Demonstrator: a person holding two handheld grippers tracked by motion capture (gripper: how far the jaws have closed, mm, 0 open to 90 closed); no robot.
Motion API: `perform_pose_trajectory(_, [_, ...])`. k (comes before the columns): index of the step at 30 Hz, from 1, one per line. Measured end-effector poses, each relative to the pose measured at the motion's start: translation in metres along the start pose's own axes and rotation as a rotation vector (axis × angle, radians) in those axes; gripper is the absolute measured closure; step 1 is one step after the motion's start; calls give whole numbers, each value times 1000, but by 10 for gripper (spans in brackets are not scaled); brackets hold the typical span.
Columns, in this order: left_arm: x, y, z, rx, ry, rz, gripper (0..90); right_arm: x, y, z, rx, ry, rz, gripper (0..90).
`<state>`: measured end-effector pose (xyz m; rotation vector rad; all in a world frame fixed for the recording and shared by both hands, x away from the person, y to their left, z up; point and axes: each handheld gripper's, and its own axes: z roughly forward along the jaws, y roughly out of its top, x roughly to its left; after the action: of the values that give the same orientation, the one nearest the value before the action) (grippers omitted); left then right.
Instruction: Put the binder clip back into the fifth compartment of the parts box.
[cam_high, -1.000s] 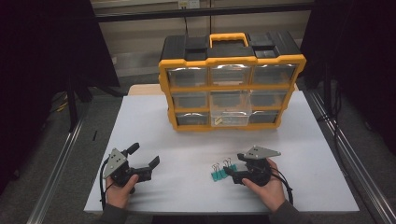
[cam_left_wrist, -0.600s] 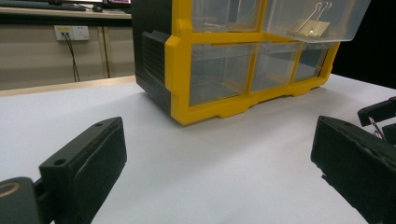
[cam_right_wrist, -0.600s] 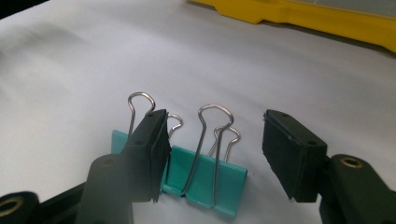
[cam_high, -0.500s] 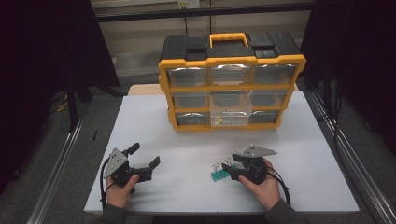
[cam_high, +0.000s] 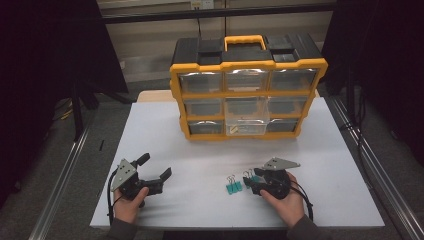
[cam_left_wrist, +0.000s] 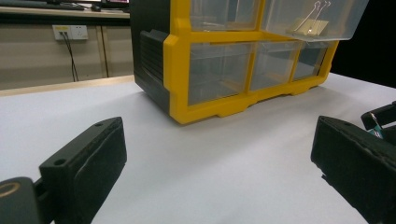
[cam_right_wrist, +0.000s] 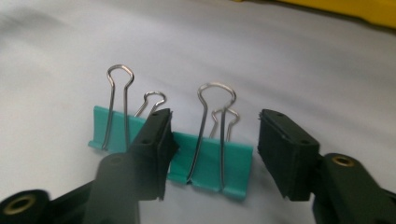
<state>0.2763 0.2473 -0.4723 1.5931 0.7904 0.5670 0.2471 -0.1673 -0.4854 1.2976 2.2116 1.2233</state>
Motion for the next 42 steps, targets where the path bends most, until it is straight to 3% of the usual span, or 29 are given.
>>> perform_pose_trajectory(3, [1,0,0,1,2,2,35,0,-3,-2,9,0,17,398])
perform_pose_trajectory(5, [2,0,-1,11,7,20,35,2,-4,-3,5,-6,8,413])
perform_pose_trajectory(6, [0,0,0,-2,4,-4,35,3,-4,-3,6,-3,10,418])
perform_pose_trajectory(10, [0,0,1,-4,4,-9,36,9,-4,1,48,-21,-32,402])
perform_pose_trajectory(11, [0,0,0,-1,3,-5,35,12,-3,3,63,-38,-65,425])
perform_pose_trajectory(12, [0,0,0,-1,3,-5,35,12,-3,3,63,-38,-65,425])
perform_pose_trajectory(13, [0,0,0,-1,3,-4,35,14,-3,3,73,-57,-67,480])
perform_pose_trajectory(17, [1,0,0,0,-2,-2,36,10,-3,1,58,-43,-48,505])
perform_pose_trajectory(22, [3,1,-2,17,6,30,36,7,0,-3,17,-18,-45,505])
perform_pose_trajectory(23, [1,0,0,1,1,0,36,6,3,-7,-11,-11,-43,505])
perform_pose_trajectory(31, [1,0,-1,2,5,-3,35,5,24,-26,-130,52,-26,505])
perform_pose_trajectory(37, [2,1,-1,6,4,6,35,2,40,-40,-201,75,-13,505])
perform_pose_trajectory(38, [0,0,0,-15,7,-22,35,1,42,-41,-213,85,-11,505])
perform_pose_trajectory(40, [0,0,0,-10,6,-14,35,1,47,-45,-232,90,-15,505])
perform_pose_trajectory(41, [-1,0,1,-21,8,-35,35,1,49,-46,-240,90,-16,505])
perform_pose_trajectory(42, [2,1,-2,7,4,1,35,1,51,-47,-243,96,-18,505])
